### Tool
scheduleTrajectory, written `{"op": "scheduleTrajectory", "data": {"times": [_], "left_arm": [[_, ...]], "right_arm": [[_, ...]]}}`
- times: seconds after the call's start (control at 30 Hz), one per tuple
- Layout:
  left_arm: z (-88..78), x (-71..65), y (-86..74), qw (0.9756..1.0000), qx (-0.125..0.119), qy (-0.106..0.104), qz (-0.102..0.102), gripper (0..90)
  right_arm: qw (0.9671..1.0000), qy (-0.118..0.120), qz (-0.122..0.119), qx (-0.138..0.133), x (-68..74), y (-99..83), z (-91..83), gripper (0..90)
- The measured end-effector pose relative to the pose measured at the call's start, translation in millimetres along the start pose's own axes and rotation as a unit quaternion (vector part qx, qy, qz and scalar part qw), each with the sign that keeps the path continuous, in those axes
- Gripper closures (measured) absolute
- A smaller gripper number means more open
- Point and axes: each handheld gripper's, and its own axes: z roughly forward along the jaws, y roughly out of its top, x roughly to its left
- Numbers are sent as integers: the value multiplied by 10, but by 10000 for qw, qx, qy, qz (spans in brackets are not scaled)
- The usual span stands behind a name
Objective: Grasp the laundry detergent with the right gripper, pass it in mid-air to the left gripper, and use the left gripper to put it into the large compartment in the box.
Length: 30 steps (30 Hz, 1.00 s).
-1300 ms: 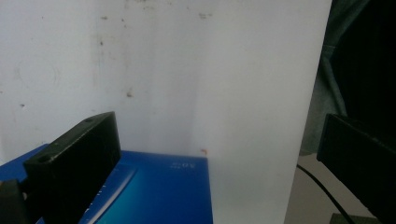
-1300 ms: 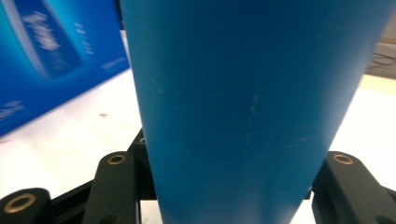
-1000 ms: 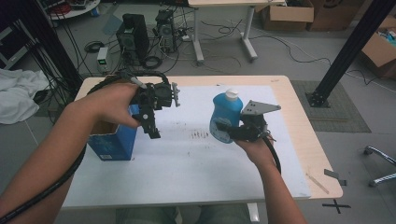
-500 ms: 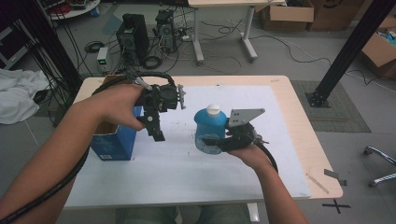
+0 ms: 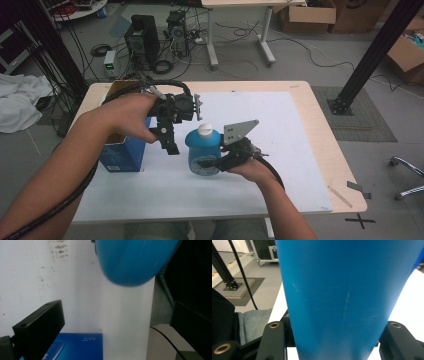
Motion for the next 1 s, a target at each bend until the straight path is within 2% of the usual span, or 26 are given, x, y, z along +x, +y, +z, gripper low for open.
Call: {"op": "scheduleTrajectory", "data": {"times": [0.23, 0.53, 0.7, 0.77, 0.9, 0.97, 1.0], "left_arm": [[59, -19, -9, 10000, 44, -12, -14, 1], [119, -51, 42, 9999, 163, 26, 12, 1], [141, -70, 72, 9998, 177, 66, 52, 3], [159, -77, 84, 9997, 199, 88, 66, 3], [166, -75, 91, 9996, 245, 110, 88, 10], [174, -74, 92, 9995, 260, 141, 90, 14], [180, -73, 94, 9994, 284, 164, 99, 16]], "right_arm": [[9999, 151, 25, -45, -48, 61, 257, 452], [9997, 254, 41, 12, -73, 114, 462, 452], [9995, 306, 58, -8, -68, 138, 508, 453], [9995, 293, -101, -83, -82, 161, 542, 453], [9994, 354, -33, -41, -66, 178, 554, 453], [9993, 349, -91, -85, -74, 182, 562, 453], [9993, 376, -29, -56, -67, 186, 560, 453]]}}
